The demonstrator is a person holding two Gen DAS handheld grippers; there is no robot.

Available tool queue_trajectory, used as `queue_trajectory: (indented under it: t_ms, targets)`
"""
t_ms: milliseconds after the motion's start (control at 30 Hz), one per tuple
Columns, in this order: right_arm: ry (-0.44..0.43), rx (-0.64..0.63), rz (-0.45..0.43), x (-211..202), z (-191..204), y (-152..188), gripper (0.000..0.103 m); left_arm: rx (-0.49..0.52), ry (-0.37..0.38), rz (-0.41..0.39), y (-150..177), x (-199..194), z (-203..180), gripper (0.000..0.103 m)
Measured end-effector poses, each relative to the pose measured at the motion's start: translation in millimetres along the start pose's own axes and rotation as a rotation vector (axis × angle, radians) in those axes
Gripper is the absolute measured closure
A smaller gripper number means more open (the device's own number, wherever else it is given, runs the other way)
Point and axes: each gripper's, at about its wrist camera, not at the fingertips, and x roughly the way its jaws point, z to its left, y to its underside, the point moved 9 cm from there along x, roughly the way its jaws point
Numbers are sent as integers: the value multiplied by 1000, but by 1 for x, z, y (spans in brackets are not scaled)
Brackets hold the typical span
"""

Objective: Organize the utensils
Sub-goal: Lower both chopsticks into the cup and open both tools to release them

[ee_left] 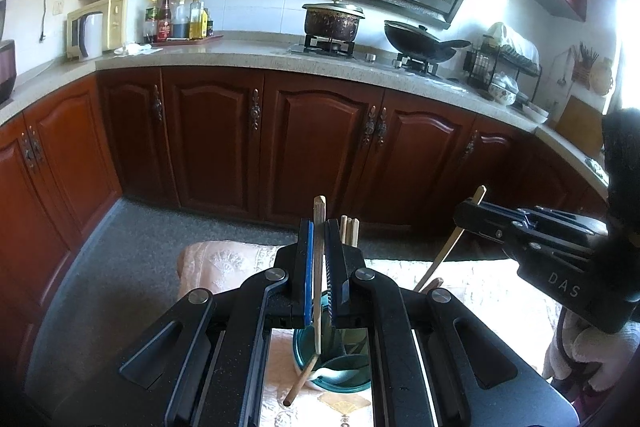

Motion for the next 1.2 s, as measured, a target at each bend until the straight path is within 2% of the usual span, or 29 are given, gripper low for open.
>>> queue_trajectory:
  t_ms: [533,867,1067,1167,1200]
  targets:
    - [-23,10,71,36,3,26,98,22,-12,58,22,23,-3,99]
    - [-38,38,141,58,-1,52,98,35,-16,151,43,43,-7,99]
    - [-57,87,160,61,-8,57,98,38,-19,173,51,48,-7,99]
    - [-56,105,167,59,-9,59,86,27,-18,183,53,52,-5,99]
    - [-58,107,165,58,-8,59,78,27,-19,184,53,52,-5,99]
